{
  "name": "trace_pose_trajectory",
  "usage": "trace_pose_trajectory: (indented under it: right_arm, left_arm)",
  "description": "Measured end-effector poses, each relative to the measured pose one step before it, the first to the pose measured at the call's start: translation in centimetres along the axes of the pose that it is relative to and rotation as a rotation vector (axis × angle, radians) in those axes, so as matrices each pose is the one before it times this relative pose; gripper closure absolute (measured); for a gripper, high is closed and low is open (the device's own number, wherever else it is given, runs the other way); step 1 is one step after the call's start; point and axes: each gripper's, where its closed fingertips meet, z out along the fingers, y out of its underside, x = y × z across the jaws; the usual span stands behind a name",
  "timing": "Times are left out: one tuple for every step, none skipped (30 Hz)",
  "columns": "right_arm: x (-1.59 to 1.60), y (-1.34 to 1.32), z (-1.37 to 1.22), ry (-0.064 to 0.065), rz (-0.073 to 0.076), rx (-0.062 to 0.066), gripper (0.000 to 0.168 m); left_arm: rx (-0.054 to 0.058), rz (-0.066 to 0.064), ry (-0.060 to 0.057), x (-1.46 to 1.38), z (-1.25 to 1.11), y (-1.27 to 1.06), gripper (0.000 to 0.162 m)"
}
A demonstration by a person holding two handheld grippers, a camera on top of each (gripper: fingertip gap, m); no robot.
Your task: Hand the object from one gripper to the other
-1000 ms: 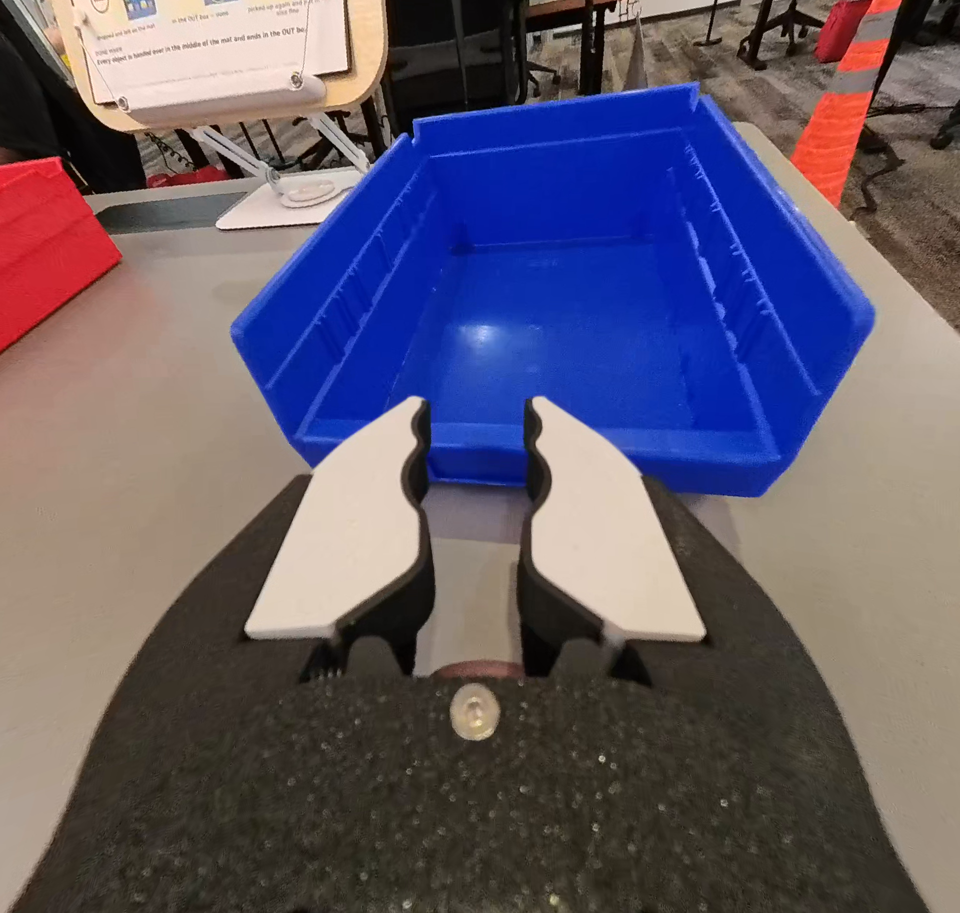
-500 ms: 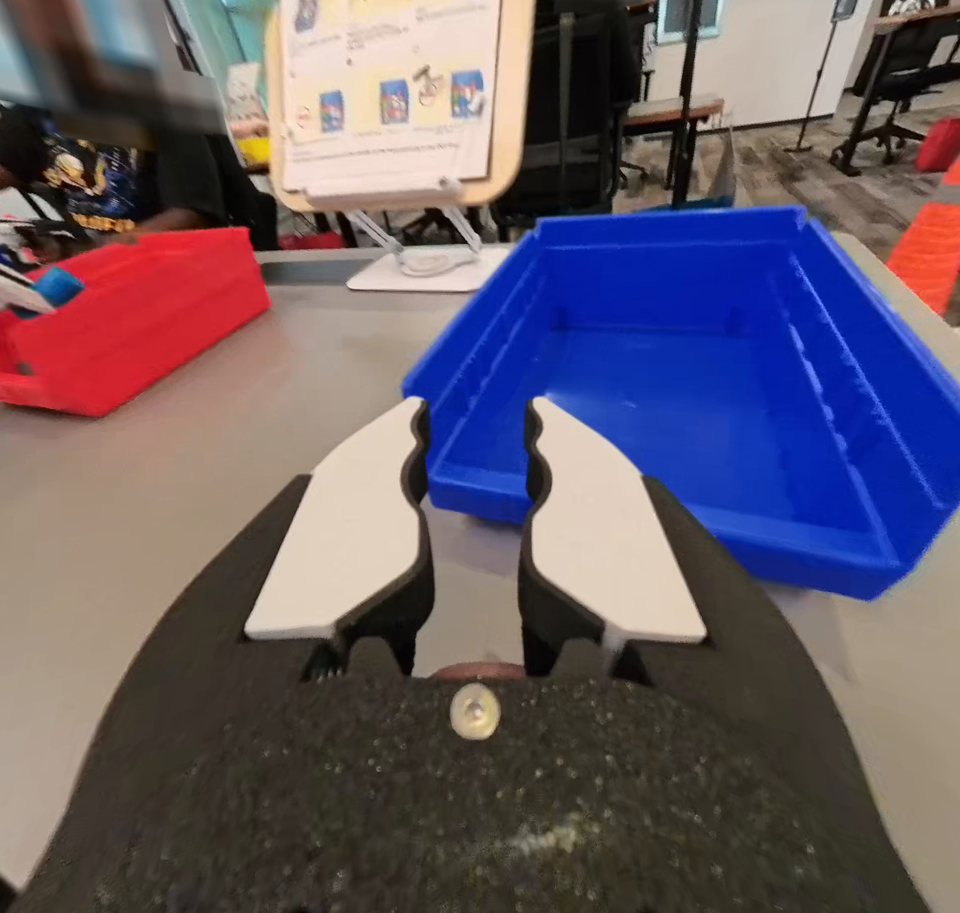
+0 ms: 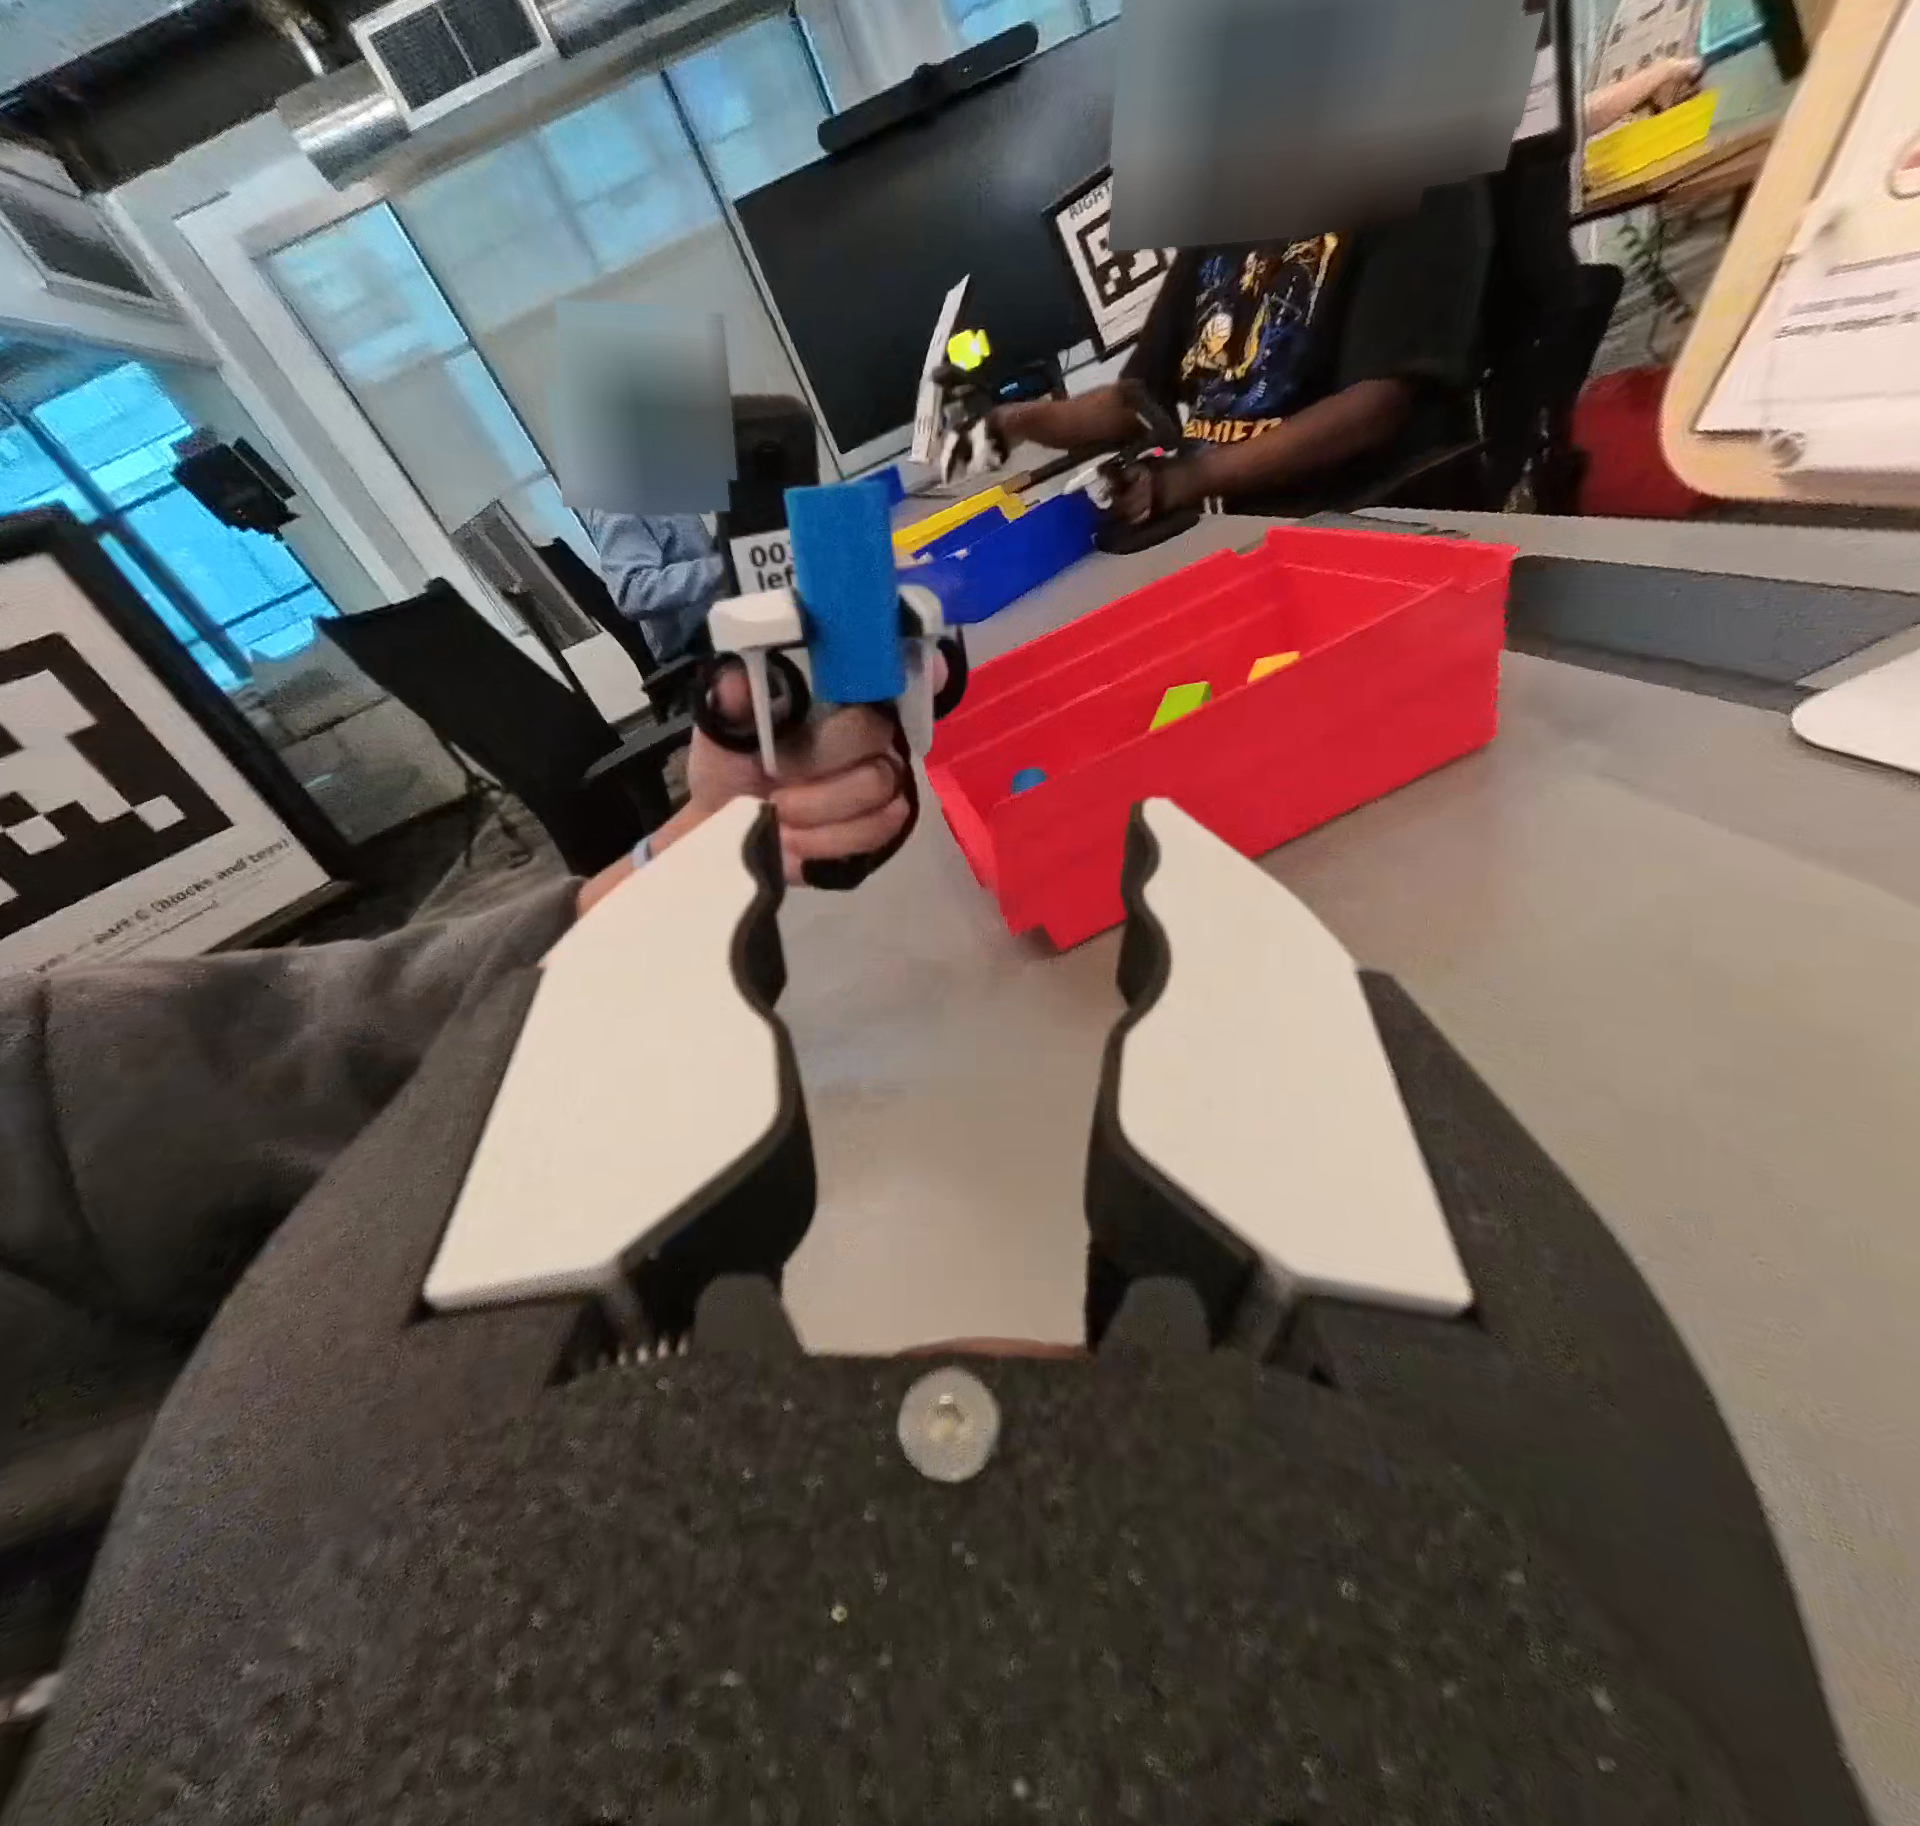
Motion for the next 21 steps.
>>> trace_pose_trajectory:
  right_arm:
    - [-0.161,0.079,1.046,-0.0204,-0.0252,-0.0077,0.105]
    - [-0.434,0.146,0.916,-0.0383,-0.0091,-0.0041,0.102]
    - [-0.479,0.111,0.699,-0.0441,0.0156,0.0086,0.098]
    - [-0.303,0.147,0.465,-0.0382,0.0287,0.0165,0.098]
    - [0.045,0.183,0.335,-0.0232,0.0308,0.0138,0.098]
    - [0.274,0.334,0.141,-0.0128,0.0294,-0.0058,0.098]
    - [0.247,0.289,-0.092,-0.012,0.0197,-0.0118,0.098]
    - [0.077,0.056,-0.167,-0.014,0.011,0.0038,0.103]
    - [-0.174,-0.02,-0.315,-0.0252,0.0051,0.0095,0.122]
    - [-0.033,0.038,-0.347,-0.0111,0.0021,-0.0004,0.137]
    - [0.178,0.009,-0.271,0.0091,-0.0052,0.0006,0.137]
    - [0.153,0.089,-0.178,0.0124,-0.0039,-0.0023,0.137]
    - [0.072,0.109,-0.154,0.0092,0.0089,-0.006,0.137]
    - [-0.016,0.097,-0.098,0.0004,0.0085,-0.0046,0.137]
    - [-0.036,0.084,-0.043,0.0008,0.0006,-0.0032,0.137]
    - [0.039,0.011,-0.069,0.0059,-0.0005,-0.004,0.137]
    - [0.047,-0.172,-0.231,0.0086,-0.0036,-0.0005,0.137]
    - [-0.101,-0.468,-0.407,0.0068,-0.0045,0.0109,0.137]
    - [-0.209,-0.786,-0.662,0.0109,-0.0085,0.015,0.137]
    - [-0.208,-1.086,-0.892,0.0243,-0.0225,0.014,0.137]
    - [-0.131,-1.291,-1.14,0.0404,-0.0318,0.0073,0.137]
  left_arm:
    - [-0.0084,-0.0278,0.0283,0.221,1.373,0.804,0.13]
    - [-0.0262,-0.0209,0.0128,0.052,1.304,0.985,0.13]
    - [-0.0227,-0.011,0.0083,0.101,1.172,0.916,0.13]
    - [-0.0117,-0.0058,0.0129,0.228,1.052,0.735,0.13]
    - [-0.0104,-0.0081,0.0122,0.191,0.944,0.613,0.13]
    - [-0.0135,-0.0062,0.0044,0.051,0.825,0.539,0.13]
    - [-0.0196,-0.0005,-0.0014,-0.07,0.703,0.498,0.13]
    - [-0.0218,0.0051,-0.0082,-0.192,0.558,0.437,0.13]
    - [-0.0137,0.0019,-0.0087,-0.247,0.423,0.283,0.13]
    - [0.0005,-0.0099,-0.0062,-0.259,0.282,0.092,0.13]
    - [0.0016,-0.0165,0.001,-0.154,0.214,0.065,0.13]
    - [0.0004,-0.0132,-0.0018,-0.093,0.114,0.093,0.13]
    - [0.0003,-0.0053,-0.009,-0.048,0.052,0.07,0.13]
    - [-0.0012,0.0031,-0.012,0.027,0.003,0.057,0.13]
    - [0.0,0.0082,-0.019,0.055,-0.094,0.018,0.13]
    - [0.003,0.0074,-0.0253,0.084,-0.309,0.011,0.128]
    - [0.0001,-0.0011,-0.0301,0.068,-0.556,0.179,0.119]
    - [-0.0061,-0.009,-0.0348,0.01,-0.764,0.494,0.109]
    - [-0.0122,-0.0071,-0.0379,-0.064,-0.883,0.858,0.107]
    - [-0.0134,0.0003,-0.0384,-0.107,-0.899,1.128,0.107]
    - [-0.0062,-0.001,-0.0425,-0.197,-0.868,1.289,0.109]
